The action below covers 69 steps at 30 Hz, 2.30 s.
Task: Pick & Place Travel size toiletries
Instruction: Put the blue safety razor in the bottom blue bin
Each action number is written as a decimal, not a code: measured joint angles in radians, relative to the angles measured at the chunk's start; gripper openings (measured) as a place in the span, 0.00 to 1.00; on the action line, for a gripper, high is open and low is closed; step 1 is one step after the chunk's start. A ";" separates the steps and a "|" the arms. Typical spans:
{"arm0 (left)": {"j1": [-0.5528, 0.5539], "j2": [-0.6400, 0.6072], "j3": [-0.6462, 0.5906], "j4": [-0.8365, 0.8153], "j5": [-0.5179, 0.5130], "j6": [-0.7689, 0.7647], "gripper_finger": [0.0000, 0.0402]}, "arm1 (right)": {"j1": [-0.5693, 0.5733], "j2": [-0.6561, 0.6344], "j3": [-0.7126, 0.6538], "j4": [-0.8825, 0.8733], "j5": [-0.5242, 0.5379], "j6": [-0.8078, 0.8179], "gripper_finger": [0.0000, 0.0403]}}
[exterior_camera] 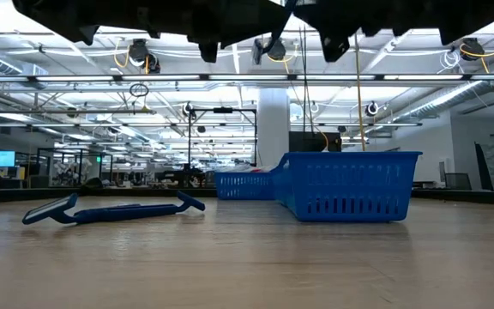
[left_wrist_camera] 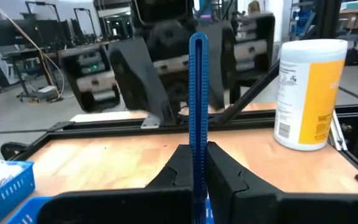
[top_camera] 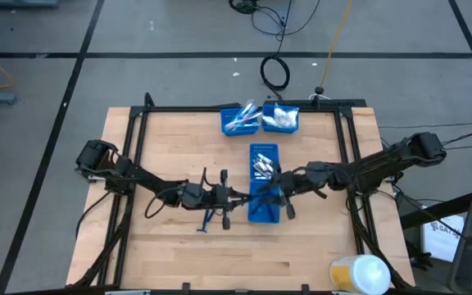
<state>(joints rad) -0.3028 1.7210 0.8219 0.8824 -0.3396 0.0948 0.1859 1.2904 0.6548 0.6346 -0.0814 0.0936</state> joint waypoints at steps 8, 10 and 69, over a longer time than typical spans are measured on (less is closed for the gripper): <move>-0.001 0.000 0.000 -0.001 0.008 -0.034 0.01 | 0.013 0.009 0.000 -0.002 0.004 -0.005 0.32; -0.001 0.000 0.001 -0.001 0.019 -0.048 0.02 | 0.013 0.011 0.000 -0.003 0.006 -0.008 0.32; 0.028 0.043 0.087 -0.423 -0.471 -0.022 0.60 | -0.010 0.021 0.000 -0.384 -0.099 0.108 0.39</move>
<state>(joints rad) -0.2752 1.7638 0.9092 0.4597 -0.8104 0.0728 0.1764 1.3113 0.6544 0.2506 -0.1805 0.2017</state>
